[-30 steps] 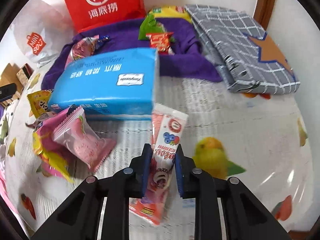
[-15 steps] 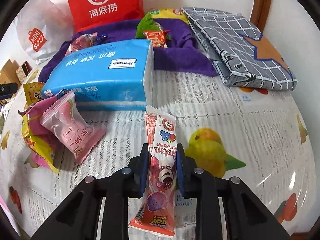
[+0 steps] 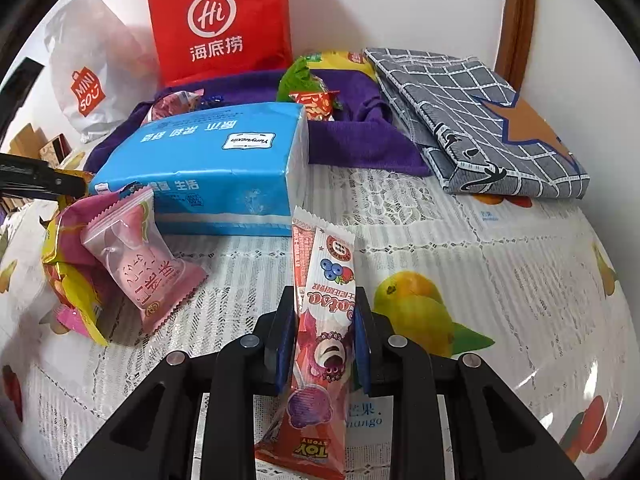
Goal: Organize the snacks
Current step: 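Grasp the pink stick-candy packet with the right tool while the left tool grasps the yellow snack packet, then carry the stick-candy packet and yellow snack packet over the purple towel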
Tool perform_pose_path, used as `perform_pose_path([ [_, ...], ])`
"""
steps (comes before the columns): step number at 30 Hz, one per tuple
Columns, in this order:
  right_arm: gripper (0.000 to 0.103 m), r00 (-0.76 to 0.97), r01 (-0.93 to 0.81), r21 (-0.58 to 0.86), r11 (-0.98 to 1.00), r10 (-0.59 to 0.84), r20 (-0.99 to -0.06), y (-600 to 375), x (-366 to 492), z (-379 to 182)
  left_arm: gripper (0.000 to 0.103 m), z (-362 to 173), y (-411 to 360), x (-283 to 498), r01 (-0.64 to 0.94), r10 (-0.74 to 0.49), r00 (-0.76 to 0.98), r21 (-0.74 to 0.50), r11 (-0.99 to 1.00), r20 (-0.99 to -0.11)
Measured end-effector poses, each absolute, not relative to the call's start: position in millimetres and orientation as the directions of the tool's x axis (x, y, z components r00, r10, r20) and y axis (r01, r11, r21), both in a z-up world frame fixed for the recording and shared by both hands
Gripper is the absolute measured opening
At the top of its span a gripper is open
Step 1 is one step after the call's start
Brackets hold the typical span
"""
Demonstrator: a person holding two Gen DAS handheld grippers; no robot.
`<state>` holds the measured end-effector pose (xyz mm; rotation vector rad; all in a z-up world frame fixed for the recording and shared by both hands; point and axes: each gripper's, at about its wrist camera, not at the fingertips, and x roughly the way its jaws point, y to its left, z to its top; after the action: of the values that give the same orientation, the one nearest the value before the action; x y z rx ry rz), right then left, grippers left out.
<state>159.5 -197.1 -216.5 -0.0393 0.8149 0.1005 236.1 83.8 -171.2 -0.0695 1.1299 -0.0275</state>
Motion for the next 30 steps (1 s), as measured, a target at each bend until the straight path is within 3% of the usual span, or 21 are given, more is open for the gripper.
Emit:
perform_pose_path([
  [4, 0.032, 0.671, -0.112, 0.008, 0.994, 0.081, -0.737, -197.5, 158.9, -215.3, 0.064, -179.6, 82.8, 243.7, -0.03, -0.042, 0.417, -0.06, 0.998, -0.908],
  [6, 0.044, 0.653, -0.116, 0.007, 0.993, 0.082, -0.753, -196.9, 159.7, -214.4, 0.063, -181.9, 82.5, 246.7, -0.033, -0.043, 0.413, -0.062, 0.998, -0.91],
  [11, 0.046, 0.632, -0.144, 0.025, 0.989, 0.111, -0.767, -195.0, 155.2, -214.3, 0.045, -181.2, 84.5, 247.2, -0.021, -0.073, 0.414, -0.089, 0.996, -0.907],
  [13, 0.04, 0.641, -0.145, -0.011, 0.989, 0.085, -0.762, -192.4, 153.2, -214.7, 0.043, -179.9, 85.3, 245.9, -0.023, -0.067, 0.416, -0.084, 0.996, -0.907],
  [14, 0.026, 0.641, -0.145, -0.008, 0.989, 0.088, -0.762, -192.6, 152.9, -214.2, 0.043, -178.9, 86.8, 244.8, -0.023, -0.071, 0.417, -0.088, 0.996, -0.906],
  [15, 0.019, 0.638, -0.145, -0.003, 0.989, 0.091, -0.765, -192.8, 152.6, -213.6, 0.043, -177.6, 88.8, 243.5, -0.022, -0.078, 0.42, -0.095, 0.995, -0.904],
  [30, 0.018, 0.652, -0.14, 0.017, 0.99, 0.105, -0.751, -186.9, 132.5, -173.3, 0.042, -138.6, 105.7, 192.8, -0.024, -0.104, 0.49, -0.133, 0.991, -0.865],
])
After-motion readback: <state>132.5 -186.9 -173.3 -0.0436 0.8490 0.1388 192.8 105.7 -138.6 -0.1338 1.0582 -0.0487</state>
